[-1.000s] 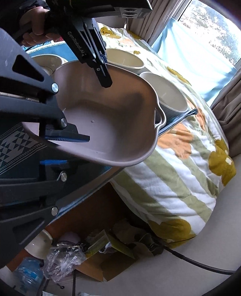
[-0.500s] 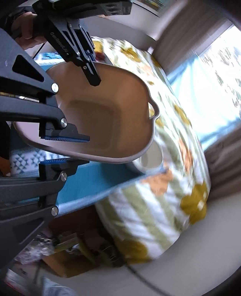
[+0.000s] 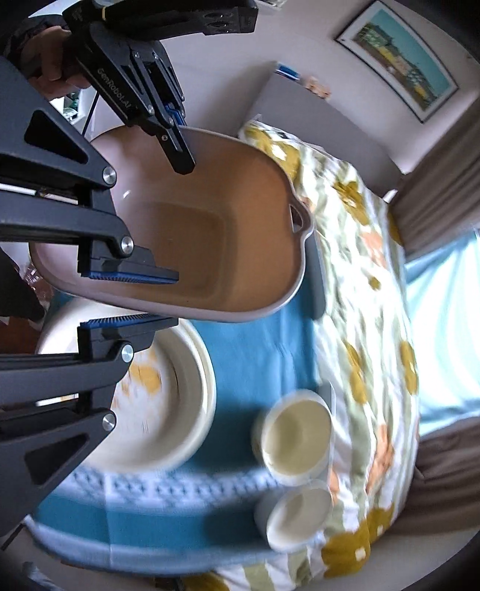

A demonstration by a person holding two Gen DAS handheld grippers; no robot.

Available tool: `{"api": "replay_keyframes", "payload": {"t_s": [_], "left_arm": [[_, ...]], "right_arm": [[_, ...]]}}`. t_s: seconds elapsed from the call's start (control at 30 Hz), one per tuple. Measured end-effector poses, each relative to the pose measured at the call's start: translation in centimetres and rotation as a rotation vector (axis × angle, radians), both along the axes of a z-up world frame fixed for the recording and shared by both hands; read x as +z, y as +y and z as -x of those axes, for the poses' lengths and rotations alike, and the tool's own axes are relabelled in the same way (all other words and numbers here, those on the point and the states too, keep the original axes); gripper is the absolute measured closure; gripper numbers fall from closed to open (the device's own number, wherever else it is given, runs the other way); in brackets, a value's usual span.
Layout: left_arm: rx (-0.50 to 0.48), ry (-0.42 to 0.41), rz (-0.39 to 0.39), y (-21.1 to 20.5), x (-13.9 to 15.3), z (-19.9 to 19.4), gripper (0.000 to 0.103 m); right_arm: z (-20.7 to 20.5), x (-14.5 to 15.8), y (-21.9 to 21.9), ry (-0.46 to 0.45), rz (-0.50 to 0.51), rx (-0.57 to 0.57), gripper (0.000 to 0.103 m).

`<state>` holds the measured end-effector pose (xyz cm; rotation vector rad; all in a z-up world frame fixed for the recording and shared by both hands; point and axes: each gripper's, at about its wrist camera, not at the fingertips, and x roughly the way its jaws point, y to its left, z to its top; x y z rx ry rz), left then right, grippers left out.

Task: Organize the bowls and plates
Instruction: 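Lift the mauve bowl and carry it to the open cloth area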

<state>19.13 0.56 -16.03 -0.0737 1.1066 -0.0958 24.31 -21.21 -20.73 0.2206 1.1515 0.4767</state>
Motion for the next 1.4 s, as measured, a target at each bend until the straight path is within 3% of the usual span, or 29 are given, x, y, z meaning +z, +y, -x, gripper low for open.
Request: {"api": "replay_keyframes", "payload": {"t_s": [0.17, 0.4, 0.7, 1.2, 1.3, 1.33, 1.4], "left_arm": [[0.043, 0.045, 0.02, 6.8, -4.1, 0.5, 0.095], [0.017, 0.061, 0.008, 11.4, -8.7, -1.6, 0.095], [-0.025, 0.068, 0.011, 12.4, -11.8, -3.5, 0.095], [-0.054, 0.083, 0.018, 12.3, -13.2, -4.1, 0.094], [-0.055, 0.091, 0.016, 12.1, -13.3, -4.1, 0.092], [-0.056, 0.097, 0.011, 12.0, -13.4, -4.2, 0.086], [-0.056, 0.104, -0.001, 11.9, -13.5, -4.2, 0.064]], "right_arm": [[-0.4, -3.1, 6.3, 0.025, 0.026, 0.037, 0.088], [-1.9, -7.8, 12.3, 0.034, 0.056, 0.024, 0.088], [-3.2, -10.5, 13.5, 0.044, 0.071, -0.024, 0.088], [-3.2, -11.4, 13.5, 0.067, 0.083, -0.052, 0.088], [-3.2, -11.5, 13.4, 0.071, 0.079, -0.057, 0.088], [-3.2, -11.5, 13.5, 0.072, 0.082, -0.056, 0.088], [-3.1, -11.5, 13.6, 0.068, 0.095, -0.05, 0.088]]}}
